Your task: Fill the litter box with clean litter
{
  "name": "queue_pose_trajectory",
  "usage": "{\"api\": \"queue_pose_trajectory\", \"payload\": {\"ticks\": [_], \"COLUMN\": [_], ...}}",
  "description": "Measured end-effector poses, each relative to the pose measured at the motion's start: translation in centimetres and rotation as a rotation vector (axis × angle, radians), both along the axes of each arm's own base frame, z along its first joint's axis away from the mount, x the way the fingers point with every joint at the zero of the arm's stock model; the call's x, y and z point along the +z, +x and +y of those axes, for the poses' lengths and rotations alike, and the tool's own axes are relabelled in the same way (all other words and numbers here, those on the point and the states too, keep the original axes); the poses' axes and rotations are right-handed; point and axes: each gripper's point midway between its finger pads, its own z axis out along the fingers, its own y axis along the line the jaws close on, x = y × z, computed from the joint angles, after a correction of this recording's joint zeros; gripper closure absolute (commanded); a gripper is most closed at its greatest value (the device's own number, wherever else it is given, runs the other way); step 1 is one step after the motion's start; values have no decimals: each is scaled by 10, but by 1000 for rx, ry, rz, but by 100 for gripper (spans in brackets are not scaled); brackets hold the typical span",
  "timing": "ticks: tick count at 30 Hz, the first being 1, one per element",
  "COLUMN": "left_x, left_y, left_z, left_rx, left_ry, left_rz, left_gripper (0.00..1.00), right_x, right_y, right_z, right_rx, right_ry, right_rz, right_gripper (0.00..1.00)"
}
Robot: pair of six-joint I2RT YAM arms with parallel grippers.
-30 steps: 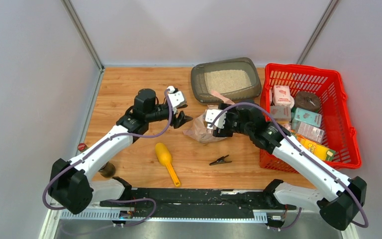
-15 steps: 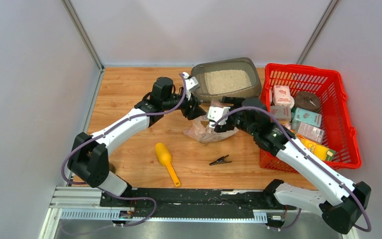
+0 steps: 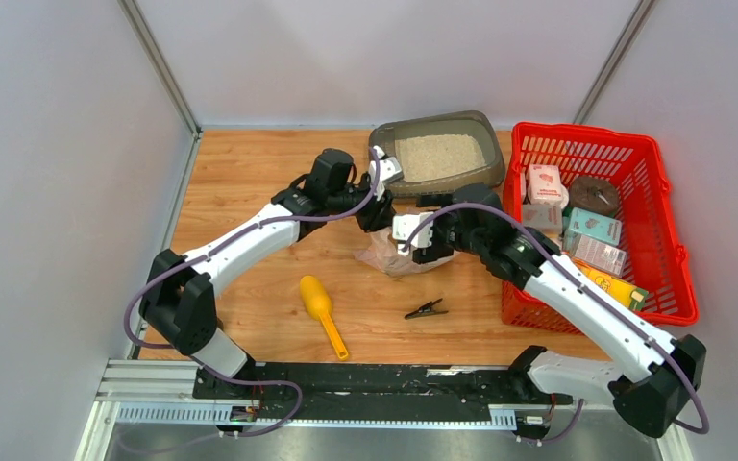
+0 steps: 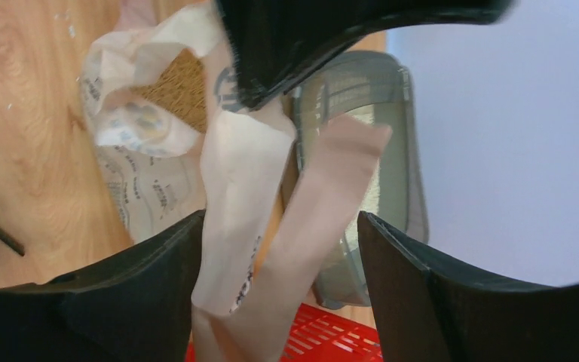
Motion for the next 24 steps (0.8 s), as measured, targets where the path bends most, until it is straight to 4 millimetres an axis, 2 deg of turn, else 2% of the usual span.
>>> {"api": "queue_pose_trajectory", "payload": {"ticks": [1,2,3,4,5,7,8,9,11,18,24], "left_x": [-2,-4,-4,-4,-3,-1,0,1,0,11,31], "left_y": [1,3,4,6,7,7,8,9,9,8,24], "left_z": [0,0,0,0,0,1,1,1,1,-5,-20], "left_rx": [1,2,3,2,1,-3,-6,-8,-13,-61,-99], "left_ry": [12,24,33,42,47,54,57,59,64,42,15], "left_rz": [4,4,3,2,-4,-13,-21,-28,-37,-79,-152], "left_gripper": [71,77,82,93,99,100,100,100,100,100,100], "right_x": [-7,-15,-21,-25,-28,-30,-30,-28,-23,-12,5], "right_y": [1,1,1,1,1,-1,-2,-2,-2,-2,8], "right_z": [1,0,-1,-3,-4,-8,-10,-12,-16,-29,-43], "right_rx": [-3,-6,-11,-15,-20,-23,-28,-31,-37,-45,-56], "right_ry": [-16,-35,-53,-68,-80,-100,-109,-112,-114,-75,-30], "right_rz": [20,43,60,73,80,88,93,90,89,125,170], "right_gripper": [30,40,45,50,62,72,84,91,100,100,100]}}
